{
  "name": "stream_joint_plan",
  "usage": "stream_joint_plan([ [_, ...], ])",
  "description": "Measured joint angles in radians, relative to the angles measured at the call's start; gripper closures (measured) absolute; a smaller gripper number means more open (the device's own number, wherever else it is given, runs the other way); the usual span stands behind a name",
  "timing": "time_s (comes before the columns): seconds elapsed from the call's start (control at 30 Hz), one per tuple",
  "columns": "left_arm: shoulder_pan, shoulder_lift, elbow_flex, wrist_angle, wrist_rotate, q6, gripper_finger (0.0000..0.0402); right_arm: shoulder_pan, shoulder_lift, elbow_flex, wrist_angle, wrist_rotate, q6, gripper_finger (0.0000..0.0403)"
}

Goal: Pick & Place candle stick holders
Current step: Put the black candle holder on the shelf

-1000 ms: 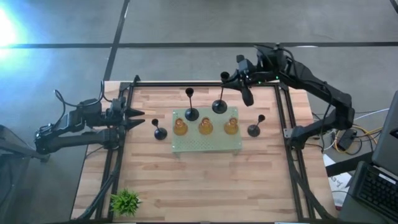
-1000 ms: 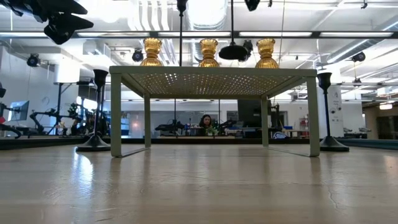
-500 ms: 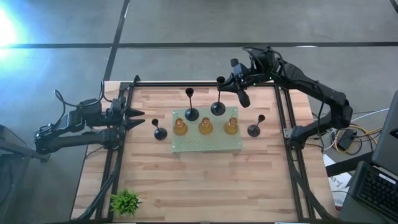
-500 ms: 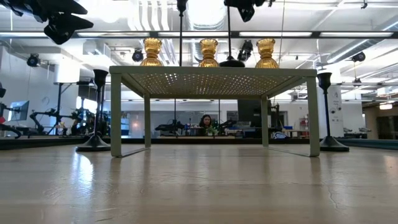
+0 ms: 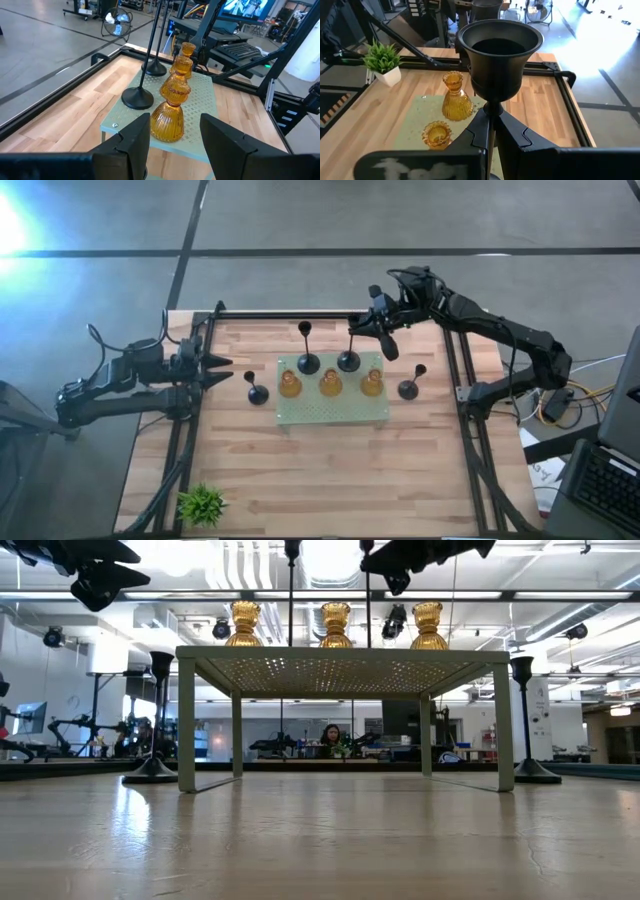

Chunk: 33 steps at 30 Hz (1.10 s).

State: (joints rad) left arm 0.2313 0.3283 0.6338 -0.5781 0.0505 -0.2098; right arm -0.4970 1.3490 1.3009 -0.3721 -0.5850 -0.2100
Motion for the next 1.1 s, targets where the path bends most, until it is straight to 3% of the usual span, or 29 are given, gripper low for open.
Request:
stream_joint_plan([
  [0.33,0.0,0.0,0.0,0.0,0.0,0.0,0.0225,-0.017,-0.033,-0.09,0.081,0.0,0.02,0.0392],
  [1.1,0.0,0.0,0.0,0.0,0.0,0.0,0.0225,-0.017,-0.039,-0.147,0.162,-0.002,0.053,0.039],
])
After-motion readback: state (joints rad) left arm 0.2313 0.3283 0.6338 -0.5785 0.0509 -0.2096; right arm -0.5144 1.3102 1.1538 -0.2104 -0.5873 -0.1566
